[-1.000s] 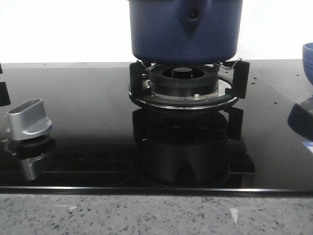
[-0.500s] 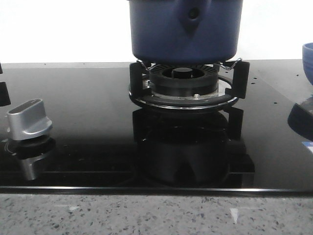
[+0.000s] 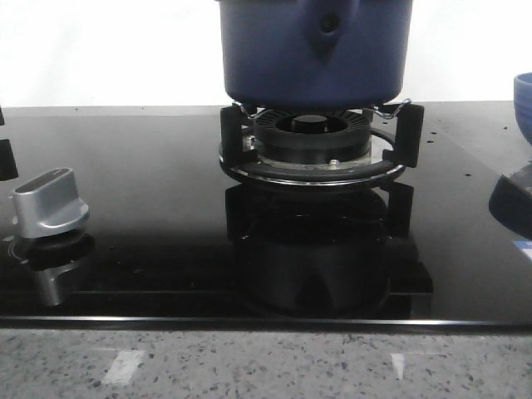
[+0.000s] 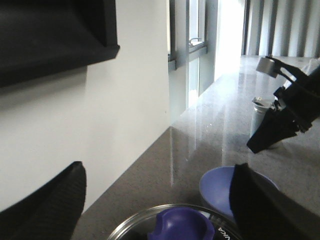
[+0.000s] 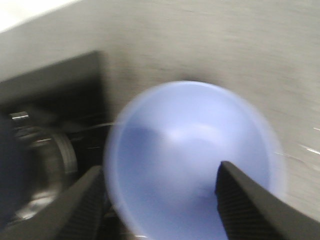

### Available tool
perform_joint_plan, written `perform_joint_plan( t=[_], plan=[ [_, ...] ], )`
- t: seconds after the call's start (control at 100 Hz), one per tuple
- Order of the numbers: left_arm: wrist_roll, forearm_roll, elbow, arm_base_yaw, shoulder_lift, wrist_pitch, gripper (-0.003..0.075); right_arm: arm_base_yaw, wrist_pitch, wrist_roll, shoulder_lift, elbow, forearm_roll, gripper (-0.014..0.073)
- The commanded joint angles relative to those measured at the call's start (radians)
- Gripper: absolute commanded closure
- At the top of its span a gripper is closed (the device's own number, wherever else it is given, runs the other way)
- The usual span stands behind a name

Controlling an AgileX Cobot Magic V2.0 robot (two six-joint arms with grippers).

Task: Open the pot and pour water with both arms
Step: 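Lower the glass lid back onto the saucepan with the left gripper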

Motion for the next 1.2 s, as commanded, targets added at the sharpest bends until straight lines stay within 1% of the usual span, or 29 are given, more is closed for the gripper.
perform_joint_plan(
  t=[0.0, 0.02, 0.05, 0.09, 0.14, 0.16, 0.21, 0.22, 0.24, 0.32, 0.39, 0.47, 0.56, 0.6, 0.66, 0.71, 0.72, 0.74, 0.78, 0.85, 0.93, 1.08, 1.19],
  plan=[
    [-0.076, -0.065, -0.033, 0.038, -0.081, 0.04, 0.0344, 0.021, -0.057, -0.115, -0.043, -0.034, 0.179, 0.0223],
    [-0.087, -0.063, -0.033, 0.048, -0.087, 0.043, 0.0365, 0.028, -0.058, -0.138, -0.045, -0.034, 0.211, 0.0251],
    [-0.108, -0.063, -0.033, 0.062, -0.097, 0.056, 0.0422, 0.037, -0.063, -0.174, -0.05, -0.034, 0.252, 0.0296],
    [-0.141, -0.059, -0.033, 0.08, -0.108, 0.074, 0.0484, 0.053, -0.072, -0.211, -0.055, -0.032, 0.31, 0.0377],
    [-0.159, -0.056, -0.033, 0.103, -0.118, 0.097, 0.0589, 0.074, -0.081, -0.258, -0.059, -0.03, 0.37, 0.048],
    [-0.167, -0.055, -0.033, 0.112, -0.123, 0.108, 0.0617, 0.085, -0.087, -0.279, -0.061, -0.03, 0.394, 0.0524],
    [-0.171, -0.044, -0.033, 0.129, -0.134, 0.129, 0.0735, 0.114, -0.102, -0.329, -0.063, -0.03, 0.449, 0.0622],
    [-0.171, -0.04, -0.033, 0.131, -0.136, 0.129, 0.0742, 0.123, -0.108, -0.343, -0.063, -0.03, 0.457, 0.0635],
    [-0.176, -0.03, -0.033, 0.137, -0.138, 0.129, 0.0739, 0.138, -0.119, -0.361, -0.066, -0.03, 0.481, 0.0669],
    [-0.214, 0.013, -0.033, 0.155, -0.164, 0.105, 0.0741, 0.202, -0.182, -0.402, -0.072, -0.03, 0.551, 0.0657],
    [-0.233, 0.062, -0.026, 0.158, -0.198, 0.047, 0.0741, 0.273, -0.258, -0.444, -0.083, -0.029, 0.564, 0.0657],
    [-0.239, 0.115, -0.002, 0.158, -0.258, -0.067, 0.0741, 0.355, -0.344, -0.508, -0.107, -0.024, 0.562, 0.0657],
    [-0.239, 0.129, 0.06, 0.158, -0.35, -0.19, 0.0741, 0.447, -0.474, -0.592, -0.154, 0.016, 0.562, 0.0657],
    [-0.237, 0.141, 0.101, 0.158, -0.391, -0.244, 0.0741, 0.484, -0.542, -0.625, -0.178, 0.048, 0.562, 0.0657],
    [-0.229, 0.169, 0.171, 0.158, -0.474, -0.361, 0.0741, 0.531, -0.635, -0.664, -0.226, 0.111, 0.56, 0.0657],
    [-0.221, 0.185, 0.232, 0.158, -0.541, -0.473, 0.0741, 0.558, -0.724, -0.688, -0.268, 0.169, 0.56, 0.0657],
    [-0.219, 0.184, 0.241, 0.158, -0.56, -0.473, 0.0741, 0.561, -0.735, -0.691, -0.281, 0.178, 0.56, 0.0657],
    [-0.205, 0.186, 0.269, 0.158, -0.58, -0.523, 0.0741, 0.569, -0.767, -0.699, -0.293, 0.206, 0.558, 0.0657],
    [-0.182, 0.186, 0.325, 0.158, -0.635, -0.571, 0.0741, 0.579, -0.818, -0.711, -0.332, 0.263, 0.558, 0.0657],
    [-0.148, 0.186, 0.42, 0.158, -0.72, -0.591, 0.0741, 0.581, -0.868, -0.733, -0.395, 0.364, 0.558, 0.0657],
    [-0.145, 0.184, 0.531, 0.158, -0.818, -0.592, 0.0741, 0.581, -0.873, -0.733, -0.478, 0.476, 0.556, 0.0657],
    [-0.145, 0.112, 0.762, 0.158, -0.993, -0.592, 0.0741, 0.581, -0.864, -0.733, -0.707, 0.695, 0.547, 0.0657],
    [-0.145, 0.092, 0.916, 0.158, -1.134, -0.597, 0.0741, 0.581, -0.899, -0.733, -0.869, 0.827, 0.547, 0.0657]
  ],
)
